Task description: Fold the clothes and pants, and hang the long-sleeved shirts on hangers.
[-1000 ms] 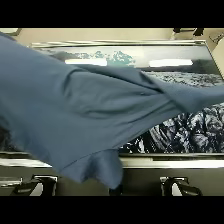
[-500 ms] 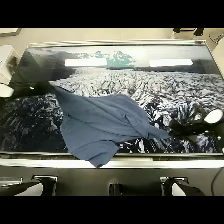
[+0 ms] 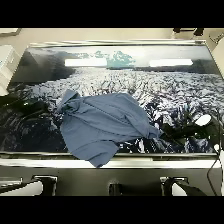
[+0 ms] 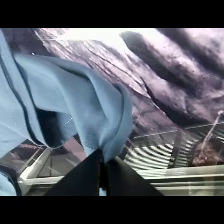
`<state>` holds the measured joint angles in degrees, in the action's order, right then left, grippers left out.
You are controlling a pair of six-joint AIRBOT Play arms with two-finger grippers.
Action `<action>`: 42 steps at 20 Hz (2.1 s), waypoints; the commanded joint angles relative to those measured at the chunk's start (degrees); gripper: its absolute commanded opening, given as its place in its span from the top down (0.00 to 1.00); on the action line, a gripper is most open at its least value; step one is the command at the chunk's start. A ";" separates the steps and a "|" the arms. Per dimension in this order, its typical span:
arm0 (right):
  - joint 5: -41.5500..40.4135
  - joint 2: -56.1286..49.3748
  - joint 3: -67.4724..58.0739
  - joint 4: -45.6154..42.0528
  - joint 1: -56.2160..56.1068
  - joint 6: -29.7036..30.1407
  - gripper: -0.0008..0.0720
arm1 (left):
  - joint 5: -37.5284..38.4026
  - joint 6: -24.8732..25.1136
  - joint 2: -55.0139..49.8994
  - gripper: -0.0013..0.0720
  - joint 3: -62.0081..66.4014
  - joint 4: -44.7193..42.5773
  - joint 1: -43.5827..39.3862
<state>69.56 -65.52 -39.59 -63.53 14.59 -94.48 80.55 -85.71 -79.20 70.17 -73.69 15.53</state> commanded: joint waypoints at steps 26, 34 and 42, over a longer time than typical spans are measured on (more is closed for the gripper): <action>3.41 4.98 -39.12 -0.31 0.02 5.27 0.94 | -21.70 16.26 25.38 0.96 -0.35 37.88 -2.93; -1.73 18.36 -79.54 -17.62 0.02 4.15 0.94 | -30.88 10.49 33.18 0.96 50.10 37.46 7.58; -4.85 25.00 -79.54 -18.08 0.02 1.40 0.94 | -35.04 8.90 36.50 0.96 47.80 36.48 7.63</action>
<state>65.98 -41.69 -118.58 -80.79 14.61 -91.18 46.37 -76.14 -42.89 117.60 -36.42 22.94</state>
